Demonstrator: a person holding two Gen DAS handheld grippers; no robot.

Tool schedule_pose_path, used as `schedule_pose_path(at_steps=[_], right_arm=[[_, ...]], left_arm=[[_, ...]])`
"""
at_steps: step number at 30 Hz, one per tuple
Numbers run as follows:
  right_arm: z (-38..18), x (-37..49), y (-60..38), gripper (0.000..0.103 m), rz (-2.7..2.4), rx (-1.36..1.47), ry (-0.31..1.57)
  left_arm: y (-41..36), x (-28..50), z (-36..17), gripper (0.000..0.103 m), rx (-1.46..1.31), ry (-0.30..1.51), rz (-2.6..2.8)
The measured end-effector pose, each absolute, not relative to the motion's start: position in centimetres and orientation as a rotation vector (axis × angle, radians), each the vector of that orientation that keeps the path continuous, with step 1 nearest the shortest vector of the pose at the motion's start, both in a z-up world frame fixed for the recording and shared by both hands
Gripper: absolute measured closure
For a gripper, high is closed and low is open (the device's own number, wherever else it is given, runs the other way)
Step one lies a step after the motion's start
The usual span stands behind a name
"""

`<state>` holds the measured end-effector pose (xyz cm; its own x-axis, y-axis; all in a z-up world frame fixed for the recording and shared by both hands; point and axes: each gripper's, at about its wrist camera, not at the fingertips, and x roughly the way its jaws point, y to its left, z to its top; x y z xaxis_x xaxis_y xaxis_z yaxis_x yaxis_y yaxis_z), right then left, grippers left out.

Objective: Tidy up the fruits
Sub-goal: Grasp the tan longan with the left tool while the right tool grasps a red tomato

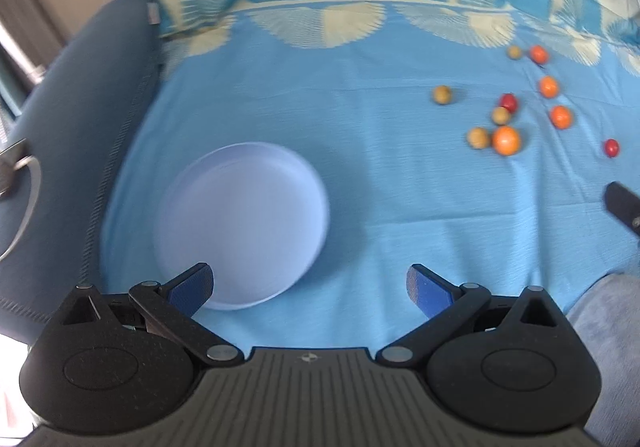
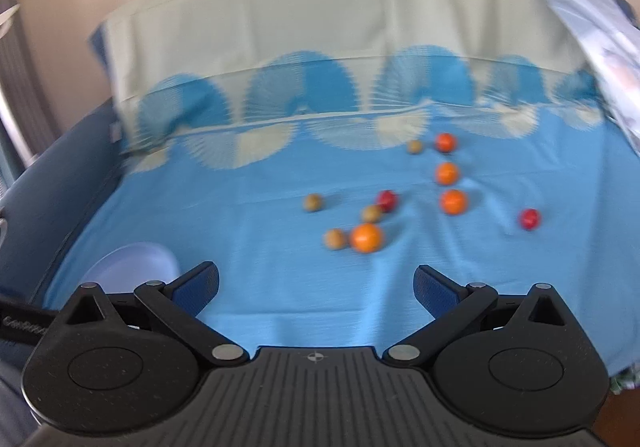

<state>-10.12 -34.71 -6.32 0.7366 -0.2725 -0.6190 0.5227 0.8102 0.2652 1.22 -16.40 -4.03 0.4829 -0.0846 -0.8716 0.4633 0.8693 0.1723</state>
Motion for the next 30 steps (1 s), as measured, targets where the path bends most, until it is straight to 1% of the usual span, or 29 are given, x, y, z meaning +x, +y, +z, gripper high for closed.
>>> schedule_pose_path(at_steps=[6,11,15,24,27,30], right_arm=[[-9.2,-11.7,-44.0,0.000,-0.674,0.512,0.603],[-14.1,-10.5,-52.0,0.000,-0.791,0.634,0.672],[-17.6,-9.1,-55.8,0.000,-0.818,0.698,0.740],[-21.7,-5.8,-59.8,0.001,-0.807,0.660,0.806],[-22.6,-4.6,-60.3,0.001,-0.794,0.605,0.804],[-24.0,-3.0,-60.9,0.001,-0.793,0.558,0.844]], left_arm=[[-24.6,4.1,-7.4,0.000,0.465,0.999,-0.420],[-30.7,7.0,-11.6,0.000,0.571,0.983,-0.458],[-34.3,8.5,-14.6,0.000,0.644,0.985,-0.490],[-38.2,10.9,-19.0,0.000,0.710,1.015,-0.514],[-38.4,11.8,-19.2,0.000,0.693,1.010,-0.549],[-38.3,12.6,-19.3,0.000,0.673,1.027,-0.576]])
